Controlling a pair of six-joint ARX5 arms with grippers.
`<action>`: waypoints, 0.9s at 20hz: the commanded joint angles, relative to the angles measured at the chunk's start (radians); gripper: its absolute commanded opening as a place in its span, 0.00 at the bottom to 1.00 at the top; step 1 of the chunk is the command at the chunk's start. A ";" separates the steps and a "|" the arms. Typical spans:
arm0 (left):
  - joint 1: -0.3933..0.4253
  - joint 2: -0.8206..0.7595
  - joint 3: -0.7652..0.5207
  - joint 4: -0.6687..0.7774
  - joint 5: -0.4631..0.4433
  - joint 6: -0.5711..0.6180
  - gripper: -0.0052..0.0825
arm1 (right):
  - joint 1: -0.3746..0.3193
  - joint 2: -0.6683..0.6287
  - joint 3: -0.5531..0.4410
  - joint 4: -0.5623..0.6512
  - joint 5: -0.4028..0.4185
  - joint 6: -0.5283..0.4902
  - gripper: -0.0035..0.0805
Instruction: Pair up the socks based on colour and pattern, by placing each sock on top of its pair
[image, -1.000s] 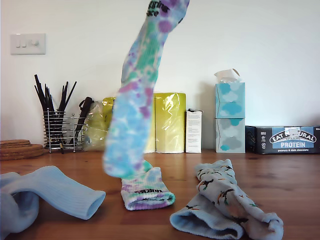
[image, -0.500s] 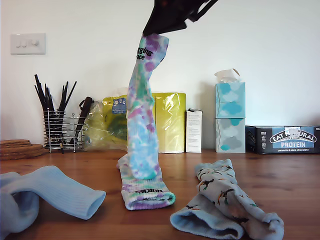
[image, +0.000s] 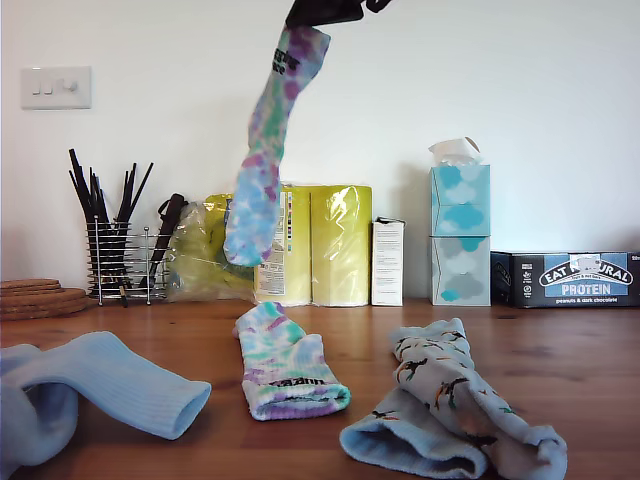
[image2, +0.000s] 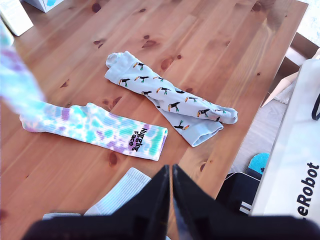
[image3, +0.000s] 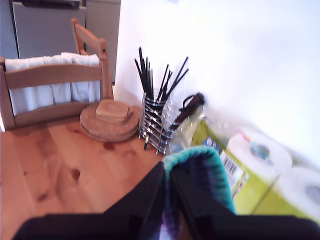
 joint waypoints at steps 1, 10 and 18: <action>0.002 -0.003 -0.020 0.002 0.005 -0.007 0.03 | 0.003 0.069 -0.011 -0.109 -0.005 0.009 0.03; 0.002 -0.003 -0.020 0.001 0.004 -0.003 0.03 | 0.088 0.142 -0.011 -0.599 -0.055 -0.058 0.03; 0.002 -0.003 -0.020 -0.010 0.005 -0.002 0.03 | 0.176 0.143 -0.027 -0.856 -0.053 -0.089 0.03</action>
